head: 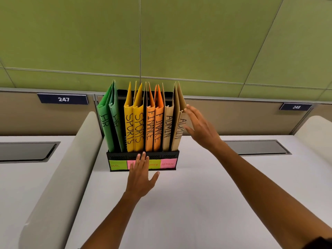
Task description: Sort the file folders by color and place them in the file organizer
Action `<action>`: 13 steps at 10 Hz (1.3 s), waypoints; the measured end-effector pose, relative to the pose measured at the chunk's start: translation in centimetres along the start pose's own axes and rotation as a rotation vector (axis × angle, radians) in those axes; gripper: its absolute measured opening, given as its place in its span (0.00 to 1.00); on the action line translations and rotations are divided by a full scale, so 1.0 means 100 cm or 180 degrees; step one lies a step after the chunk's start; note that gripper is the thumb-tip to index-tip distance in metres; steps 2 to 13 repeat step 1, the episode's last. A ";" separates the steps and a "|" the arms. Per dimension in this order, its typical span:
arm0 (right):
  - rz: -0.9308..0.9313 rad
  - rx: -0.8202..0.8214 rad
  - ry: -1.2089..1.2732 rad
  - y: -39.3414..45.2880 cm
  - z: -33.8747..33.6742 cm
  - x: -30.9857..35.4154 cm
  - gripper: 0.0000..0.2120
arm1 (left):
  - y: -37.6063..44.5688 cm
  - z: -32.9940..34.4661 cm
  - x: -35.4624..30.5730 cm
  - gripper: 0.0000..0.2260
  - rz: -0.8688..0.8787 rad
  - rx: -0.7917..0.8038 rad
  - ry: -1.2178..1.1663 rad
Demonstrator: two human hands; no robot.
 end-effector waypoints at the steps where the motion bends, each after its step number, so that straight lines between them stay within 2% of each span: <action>1: 0.0146 -0.0108 -0.0077 -0.024 0.004 0.004 0.35 | -0.011 0.000 -0.018 0.39 0.0099 -0.0019 -0.0046; 13: 0.0146 -0.0108 -0.0077 -0.024 0.004 0.004 0.35 | -0.011 0.000 -0.018 0.39 0.0099 -0.0019 -0.0046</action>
Point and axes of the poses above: each hand's wrist, its own y-axis towards the middle knuckle, its own z-axis out of the palm, x = y × z, the point moved 6 cm from there along y, towards the middle knuckle, and after that the axes turned 13 degrees about -y, right-handed, at the moved point
